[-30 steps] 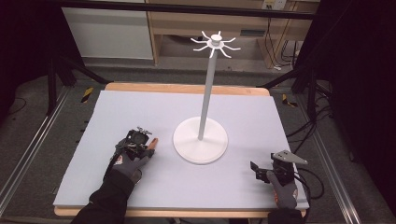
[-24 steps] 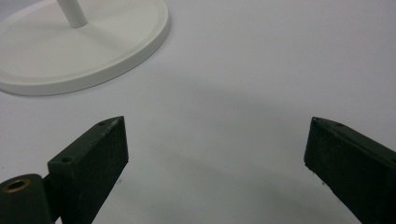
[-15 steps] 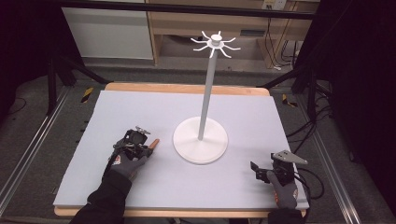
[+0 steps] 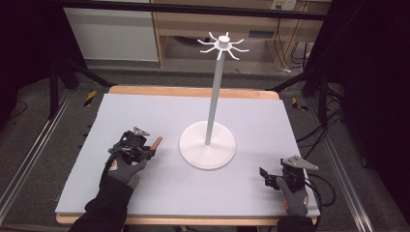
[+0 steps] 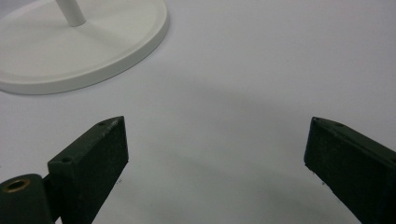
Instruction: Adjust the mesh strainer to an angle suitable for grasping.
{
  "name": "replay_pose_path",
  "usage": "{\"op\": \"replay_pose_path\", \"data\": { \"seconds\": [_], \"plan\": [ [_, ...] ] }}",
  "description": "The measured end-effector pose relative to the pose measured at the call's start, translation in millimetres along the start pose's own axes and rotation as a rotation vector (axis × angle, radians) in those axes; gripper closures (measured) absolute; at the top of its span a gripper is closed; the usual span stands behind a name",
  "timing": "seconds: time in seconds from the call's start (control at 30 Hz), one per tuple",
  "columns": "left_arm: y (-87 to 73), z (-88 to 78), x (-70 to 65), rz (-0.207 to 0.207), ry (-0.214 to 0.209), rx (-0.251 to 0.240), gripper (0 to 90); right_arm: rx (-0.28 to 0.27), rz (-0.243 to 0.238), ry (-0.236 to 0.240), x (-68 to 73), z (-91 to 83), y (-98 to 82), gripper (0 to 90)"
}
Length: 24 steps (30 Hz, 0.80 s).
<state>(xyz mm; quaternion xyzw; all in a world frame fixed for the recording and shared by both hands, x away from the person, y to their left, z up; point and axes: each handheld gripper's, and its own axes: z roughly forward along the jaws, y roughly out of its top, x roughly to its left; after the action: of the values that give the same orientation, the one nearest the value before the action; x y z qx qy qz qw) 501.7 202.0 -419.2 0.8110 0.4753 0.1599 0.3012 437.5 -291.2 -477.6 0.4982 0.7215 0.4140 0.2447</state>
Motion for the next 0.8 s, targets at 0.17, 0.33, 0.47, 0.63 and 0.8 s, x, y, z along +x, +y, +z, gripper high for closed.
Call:
{"op": "replay_pose_path", "data": {
  "seconds": [0.17,0.33,0.47,0.63,0.8],
  "plan": [
    [1.4,-19.5,2.6,-0.019,-0.011,-0.072,70.6,-0.001,-0.001,0.0,-0.2,-0.1,-0.1,6.6],
    [2.1,-32.1,3.2,-0.021,-0.011,-0.114,70.6,0.0,0.002,0.002,0.0,-0.5,-0.1,6.6],
    [2.6,-42.8,3.5,-0.031,-0.016,-0.155,70.6,-0.003,0.003,0.003,-0.1,-0.6,0.1,6.6],
    [3.5,-54.5,1.5,-0.035,-0.022,-0.207,70.6,-0.005,0.003,0.005,-0.3,-0.7,0.3,6.6],
    [3.6,-63.1,-0.7,-0.041,-0.008,-0.26,70.6,-0.006,0.003,0.006,-0.1,-0.4,0.2,6.6]
  ]
}}
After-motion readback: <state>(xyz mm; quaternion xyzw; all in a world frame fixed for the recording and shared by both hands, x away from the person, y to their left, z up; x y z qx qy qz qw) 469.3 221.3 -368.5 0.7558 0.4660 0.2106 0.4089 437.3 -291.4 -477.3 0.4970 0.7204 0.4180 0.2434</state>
